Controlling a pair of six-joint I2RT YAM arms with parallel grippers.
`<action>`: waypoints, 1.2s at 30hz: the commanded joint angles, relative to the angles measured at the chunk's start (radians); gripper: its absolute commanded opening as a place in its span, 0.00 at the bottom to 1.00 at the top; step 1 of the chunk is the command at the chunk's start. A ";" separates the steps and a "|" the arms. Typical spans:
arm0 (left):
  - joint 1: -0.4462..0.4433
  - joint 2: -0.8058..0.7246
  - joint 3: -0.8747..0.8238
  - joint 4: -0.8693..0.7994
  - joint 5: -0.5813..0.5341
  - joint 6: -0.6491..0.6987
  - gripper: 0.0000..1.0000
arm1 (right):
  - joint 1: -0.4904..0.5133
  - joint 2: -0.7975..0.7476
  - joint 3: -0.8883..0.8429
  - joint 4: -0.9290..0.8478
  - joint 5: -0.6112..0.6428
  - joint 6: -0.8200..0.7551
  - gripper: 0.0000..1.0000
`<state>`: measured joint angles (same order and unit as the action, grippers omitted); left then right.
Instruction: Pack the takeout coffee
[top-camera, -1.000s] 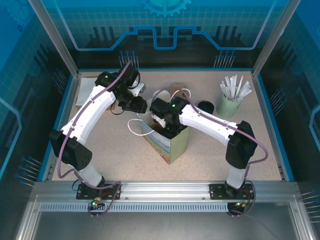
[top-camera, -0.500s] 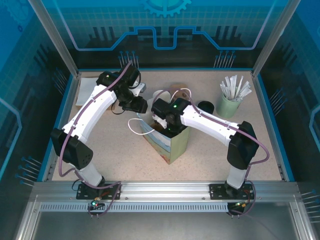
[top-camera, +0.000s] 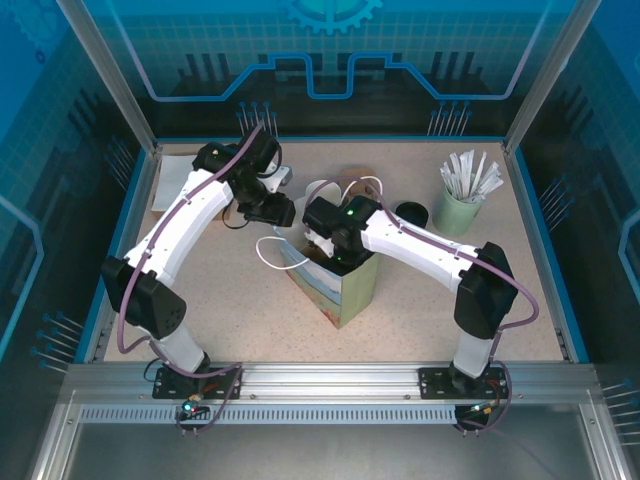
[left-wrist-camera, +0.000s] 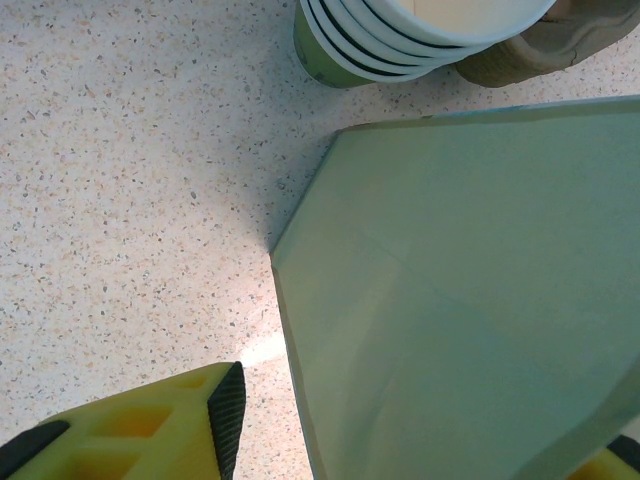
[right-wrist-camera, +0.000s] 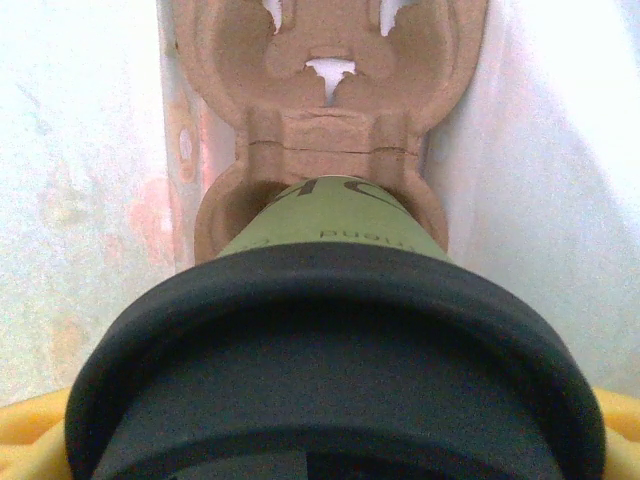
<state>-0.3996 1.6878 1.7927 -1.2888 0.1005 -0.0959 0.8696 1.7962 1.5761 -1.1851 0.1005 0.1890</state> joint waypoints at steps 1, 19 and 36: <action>-0.005 0.016 0.036 -0.034 -0.009 0.015 0.49 | -0.012 0.063 -0.056 0.036 -0.017 -0.019 0.85; -0.005 0.015 0.050 -0.043 -0.019 0.019 0.50 | -0.012 0.080 -0.053 0.005 -0.034 -0.020 0.85; -0.004 0.018 0.052 -0.039 -0.013 0.018 0.50 | -0.013 0.080 -0.039 -0.005 -0.044 -0.019 0.85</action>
<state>-0.3996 1.6939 1.8114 -1.3041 0.0971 -0.0956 0.8696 1.8030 1.5715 -1.2194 0.0895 0.1818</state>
